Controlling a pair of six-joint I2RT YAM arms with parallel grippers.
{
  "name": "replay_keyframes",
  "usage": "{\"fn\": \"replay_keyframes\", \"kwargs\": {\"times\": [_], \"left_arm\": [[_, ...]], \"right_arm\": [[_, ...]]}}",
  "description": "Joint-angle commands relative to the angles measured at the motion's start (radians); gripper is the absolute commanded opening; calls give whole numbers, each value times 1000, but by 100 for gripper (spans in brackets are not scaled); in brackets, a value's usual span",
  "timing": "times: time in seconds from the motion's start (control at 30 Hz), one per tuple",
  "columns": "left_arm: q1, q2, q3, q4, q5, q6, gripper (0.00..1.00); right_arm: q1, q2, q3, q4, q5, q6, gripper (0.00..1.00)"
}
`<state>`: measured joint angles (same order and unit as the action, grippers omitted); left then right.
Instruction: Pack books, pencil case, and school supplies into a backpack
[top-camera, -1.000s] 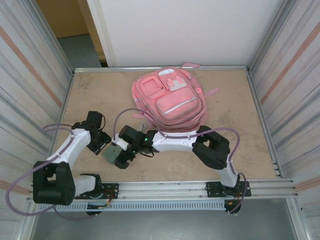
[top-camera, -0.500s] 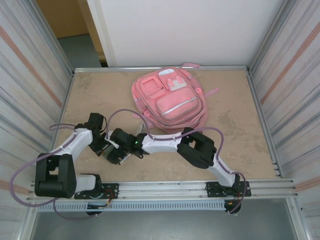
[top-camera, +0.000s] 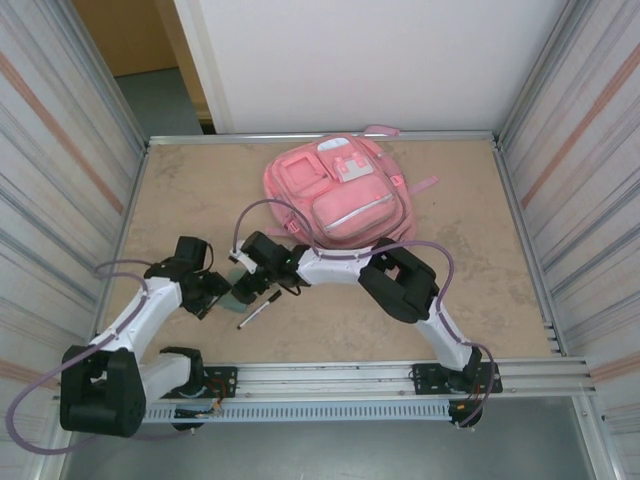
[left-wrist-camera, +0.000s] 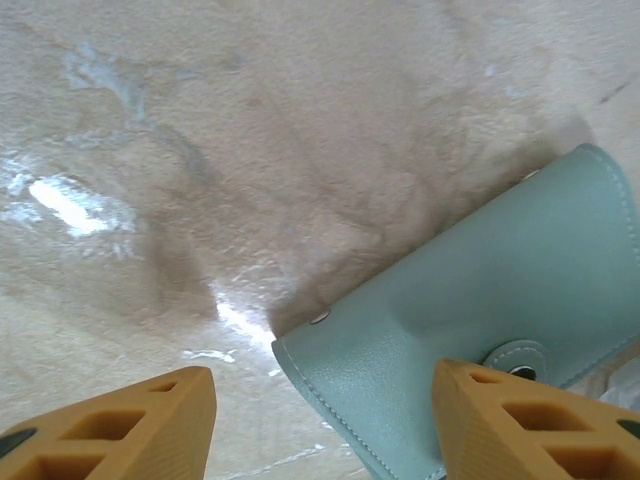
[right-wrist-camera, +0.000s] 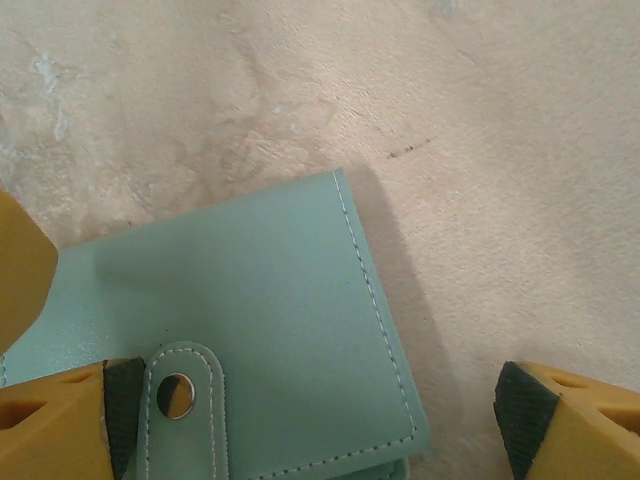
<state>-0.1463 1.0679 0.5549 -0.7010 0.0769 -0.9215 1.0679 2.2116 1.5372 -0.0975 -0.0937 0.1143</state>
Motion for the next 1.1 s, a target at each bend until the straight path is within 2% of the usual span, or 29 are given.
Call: {"fn": "replay_keyframes", "kwargs": {"times": [0.0, 0.17, 0.27, 0.33, 0.37, 0.4, 0.53, 0.6, 0.67, 0.73, 0.97, 1.07], "left_arm": [[-55, -27, -58, -112, 61, -17, 58], [-55, -33, -42, -88, 93, 54, 54], [-48, -36, -13, -69, 96, 143, 51], [-28, -33, 6, -44, 106, 224, 51], [-14, -29, 11, -26, 107, 254, 51], [1, -26, 13, -9, 111, 274, 52], [61, -25, 3, 121, 185, 303, 52], [94, -17, -3, 212, 247, 312, 52], [106, 6, 7, 278, 263, 329, 52], [108, 55, 34, 309, 270, 362, 50], [107, 251, 85, 366, 365, 402, 38], [108, 285, 77, 380, 397, 397, 25]], "right_arm": [[-67, -3, 26, -21, -8, 71, 91], [-120, -80, 92, -197, -67, 319, 92], [-144, -135, 69, -326, -62, 649, 90], [-148, -174, -33, -271, -142, 857, 84], [-143, -190, -97, -189, -188, 942, 75], [-129, -196, -125, -126, -206, 984, 70], [-109, -146, -78, -95, -225, 1040, 69], [-119, -110, -49, -76, -235, 1038, 65], [-115, -89, -9, -117, -183, 1000, 64], [-119, -62, 7, -121, -182, 1002, 63], [-121, 19, 6, -39, -242, 1046, 61], [-124, 30, -8, 31, -288, 1048, 56]]}}
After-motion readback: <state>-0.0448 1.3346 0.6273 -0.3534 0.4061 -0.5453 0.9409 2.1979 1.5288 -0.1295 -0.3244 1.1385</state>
